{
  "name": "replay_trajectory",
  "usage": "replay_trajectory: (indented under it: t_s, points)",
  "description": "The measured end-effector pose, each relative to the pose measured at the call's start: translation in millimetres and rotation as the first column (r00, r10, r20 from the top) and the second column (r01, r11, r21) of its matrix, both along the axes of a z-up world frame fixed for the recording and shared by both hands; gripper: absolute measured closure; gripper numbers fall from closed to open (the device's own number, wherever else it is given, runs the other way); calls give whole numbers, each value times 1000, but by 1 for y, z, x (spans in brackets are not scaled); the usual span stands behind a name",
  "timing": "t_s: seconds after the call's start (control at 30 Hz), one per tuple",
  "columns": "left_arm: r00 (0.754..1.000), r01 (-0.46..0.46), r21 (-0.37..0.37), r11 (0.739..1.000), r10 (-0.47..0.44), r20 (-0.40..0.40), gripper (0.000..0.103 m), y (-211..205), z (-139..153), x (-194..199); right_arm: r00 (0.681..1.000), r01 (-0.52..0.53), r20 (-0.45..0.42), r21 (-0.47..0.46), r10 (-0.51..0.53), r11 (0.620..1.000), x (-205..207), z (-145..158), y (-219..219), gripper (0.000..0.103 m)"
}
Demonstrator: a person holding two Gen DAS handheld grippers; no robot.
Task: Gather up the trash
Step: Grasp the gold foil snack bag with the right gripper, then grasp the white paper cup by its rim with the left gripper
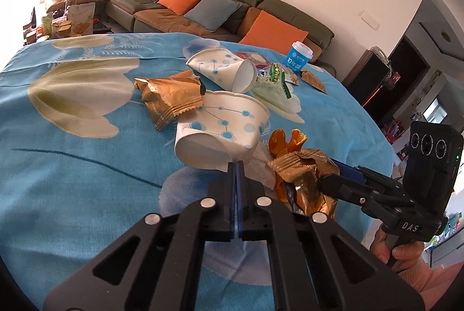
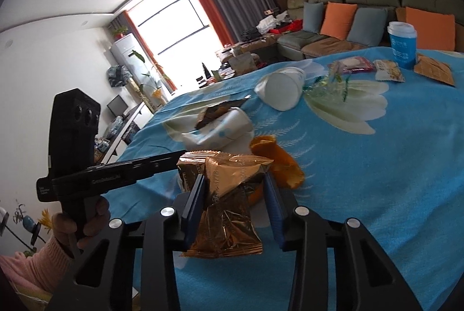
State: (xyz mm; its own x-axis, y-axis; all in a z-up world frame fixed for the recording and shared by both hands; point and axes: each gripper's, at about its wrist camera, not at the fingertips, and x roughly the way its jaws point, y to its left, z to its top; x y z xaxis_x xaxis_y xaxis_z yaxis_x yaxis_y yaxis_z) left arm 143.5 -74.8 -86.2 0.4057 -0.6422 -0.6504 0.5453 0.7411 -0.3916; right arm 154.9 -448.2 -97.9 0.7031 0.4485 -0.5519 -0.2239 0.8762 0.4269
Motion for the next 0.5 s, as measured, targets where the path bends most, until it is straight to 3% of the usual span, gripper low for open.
replay_trajectory:
  t_s: [0.23,0.27,0.3,0.33,0.5]
  points:
    - [1000,0,-31,1000,0,17,102,12,8,-10,999,-16,34,4,16,1000,-3,11,3,67]
    - [1000,-1,-26,1000,1,11,100,12,8,-9,999,-14,36,5,14,1000,-4,12,3,67]
    - [1000,-7,-21,1000,7,3,89,11,8,-7,999,-13,36,6,12,1000,-4,12,2,67]
    - [1000,-4,-22,1000,4,-2,85,11,8,-5,999,-9,37,8,9,1000,-4,12,2,67]
    - [999,-22,-37,999,21,-37,82,5,6,8,1000,8,16,23,-9,1000,-2,6,-5,67]
